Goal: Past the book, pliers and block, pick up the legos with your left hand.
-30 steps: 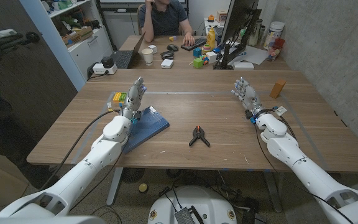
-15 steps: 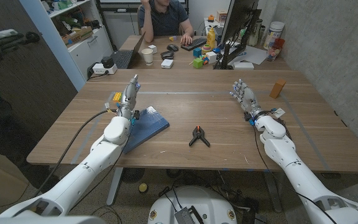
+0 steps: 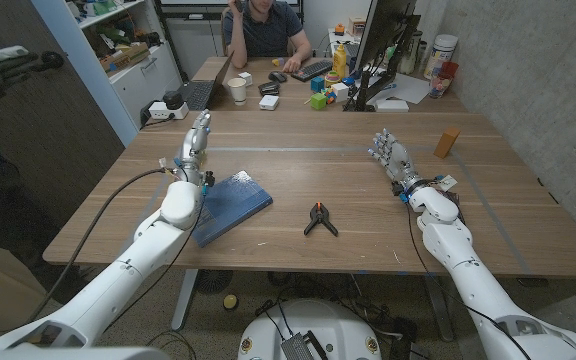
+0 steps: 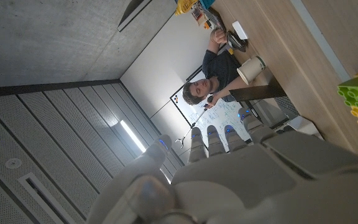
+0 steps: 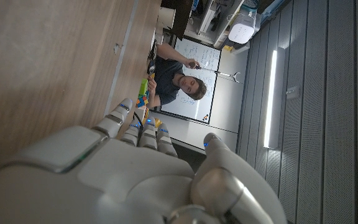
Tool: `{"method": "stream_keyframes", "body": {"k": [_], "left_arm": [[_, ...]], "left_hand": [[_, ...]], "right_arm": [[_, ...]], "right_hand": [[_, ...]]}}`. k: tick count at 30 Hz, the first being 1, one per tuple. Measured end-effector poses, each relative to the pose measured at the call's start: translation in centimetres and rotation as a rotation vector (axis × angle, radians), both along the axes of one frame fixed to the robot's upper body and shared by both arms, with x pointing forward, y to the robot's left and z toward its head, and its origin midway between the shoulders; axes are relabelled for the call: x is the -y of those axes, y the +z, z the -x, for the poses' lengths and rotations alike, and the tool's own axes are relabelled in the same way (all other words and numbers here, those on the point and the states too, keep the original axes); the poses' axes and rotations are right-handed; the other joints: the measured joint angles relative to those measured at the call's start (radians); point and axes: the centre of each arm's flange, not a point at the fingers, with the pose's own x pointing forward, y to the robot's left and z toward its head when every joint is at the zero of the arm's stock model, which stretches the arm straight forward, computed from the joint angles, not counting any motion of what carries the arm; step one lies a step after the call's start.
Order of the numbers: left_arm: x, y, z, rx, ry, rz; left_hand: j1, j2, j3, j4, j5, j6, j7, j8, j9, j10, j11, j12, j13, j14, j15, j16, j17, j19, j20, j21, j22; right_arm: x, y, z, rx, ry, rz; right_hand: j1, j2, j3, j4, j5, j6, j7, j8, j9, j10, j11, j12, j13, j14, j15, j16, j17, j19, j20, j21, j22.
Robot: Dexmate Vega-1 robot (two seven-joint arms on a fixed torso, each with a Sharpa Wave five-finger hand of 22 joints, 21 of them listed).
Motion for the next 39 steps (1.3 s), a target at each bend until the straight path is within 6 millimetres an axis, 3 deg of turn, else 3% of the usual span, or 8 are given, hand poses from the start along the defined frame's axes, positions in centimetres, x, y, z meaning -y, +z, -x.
{"method": "stream_keyframes", "body": {"k": [9,20,24,25,28,30,36,39], "left_arm": [[-1.7,1.8,0.9,0.033,0.136,-0.071],[-3.3,4.9,1.7,0.082,0.267,-0.173],[-3.4,4.9,1.6,0.077,0.302,-0.203],[-4.0,6.7,2.1,0.105,0.330,-0.233],[-4.1,6.6,2.0,0.096,0.359,-0.255],[-4.6,8.3,2.5,0.121,0.395,-0.292],[-5.2,9.1,2.7,0.114,0.469,-0.352],[-5.5,10.6,3.3,0.129,0.512,-0.398]], "left_hand": [[0.032,0.012,0.012,-0.033,-0.013,0.035,-0.035,0.000,0.000,0.016,0.002,0.000,0.000,0.014,0.006,-0.007,0.000,0.000,0.025,-0.005,0.000],[0.045,0.017,0.018,-0.047,-0.013,0.040,-0.040,0.000,0.000,0.021,-0.004,0.000,0.000,0.009,0.011,-0.018,0.000,-0.003,0.035,-0.012,0.000],[0.045,0.017,0.021,-0.049,-0.020,0.040,-0.040,0.000,0.000,0.021,-0.004,0.000,0.000,0.009,0.011,-0.018,0.000,-0.007,0.039,-0.012,0.000],[0.045,0.018,0.021,-0.049,-0.020,0.040,-0.040,0.000,0.000,0.021,-0.004,0.000,0.000,0.006,0.008,-0.018,0.000,-0.007,0.039,-0.012,0.000],[0.053,0.020,0.025,-0.053,-0.020,0.036,-0.044,0.000,0.000,0.021,-0.004,-0.004,0.000,0.003,0.010,-0.018,0.003,-0.007,0.039,-0.012,0.000],[0.058,0.023,0.021,-0.057,-0.020,0.036,-0.044,-0.004,0.000,0.018,-0.007,-0.004,0.000,0.003,0.010,-0.018,0.003,-0.007,0.047,-0.012,0.000],[0.058,0.023,0.024,-0.060,-0.020,0.035,-0.053,-0.004,0.000,0.018,-0.007,-0.004,0.000,0.002,0.011,-0.019,0.003,-0.007,0.050,-0.016,0.000],[0.062,0.027,0.024,-0.060,-0.020,0.034,-0.057,-0.006,0.000,0.014,-0.004,-0.008,0.000,-0.002,0.015,-0.021,0.003,-0.007,0.050,-0.016,0.000]], "right_arm": [[-0.1,0.0,0.0,0.002,0.004,0.004],[-0.1,0.1,0.1,0.005,0.005,0.009],[-0.1,0.2,0.2,0.009,0.005,0.008],[-0.1,0.1,0.2,0.007,0.004,0.011],[-0.1,0.1,0.3,0.009,0.004,0.011],[-0.1,0.1,0.3,0.009,0.004,0.012],[-0.1,0.0,0.4,0.009,0.004,0.012],[-0.1,0.0,0.4,0.010,0.004,0.013]], "right_hand": [[0.000,0.000,-0.004,0.004,0.000,-0.004,0.004,0.000,0.000,0.006,0.006,0.000,0.000,-0.005,0.005,0.000,0.000,0.005,0.005,0.000,0.000],[-0.007,-0.007,-0.007,0.001,-0.001,-0.004,0.004,0.000,0.000,0.006,0.005,0.000,0.000,-0.005,0.005,0.000,0.000,0.005,0.005,0.000,0.000],[-0.008,-0.008,-0.009,0.003,-0.001,-0.004,0.004,0.000,0.000,0.006,0.005,0.000,0.000,-0.005,0.005,0.000,0.000,0.005,0.005,0.000,0.000],[-0.008,-0.008,-0.010,0.004,-0.001,-0.004,0.004,0.000,0.000,0.006,0.005,0.000,0.000,-0.005,0.005,0.000,0.000,0.005,0.005,0.000,0.000],[-0.008,-0.008,-0.012,0.005,-0.001,-0.004,0.004,0.000,0.000,0.006,0.005,0.000,0.000,-0.005,0.005,0.000,0.000,0.005,0.005,0.000,0.000],[-0.008,-0.008,-0.012,0.005,-0.001,-0.004,0.003,0.000,0.000,0.006,0.005,0.000,0.000,-0.005,0.005,0.000,0.000,0.005,0.005,0.000,0.000],[-0.012,-0.012,-0.012,0.005,-0.001,-0.004,0.003,0.000,0.000,0.006,0.005,0.000,0.000,-0.005,0.005,0.000,0.000,0.005,0.005,0.000,0.000],[-0.012,-0.012,-0.012,0.005,-0.001,-0.004,0.003,0.000,0.000,0.006,0.005,0.000,0.000,-0.005,0.005,0.000,0.000,0.005,0.005,0.000,0.000]]}}
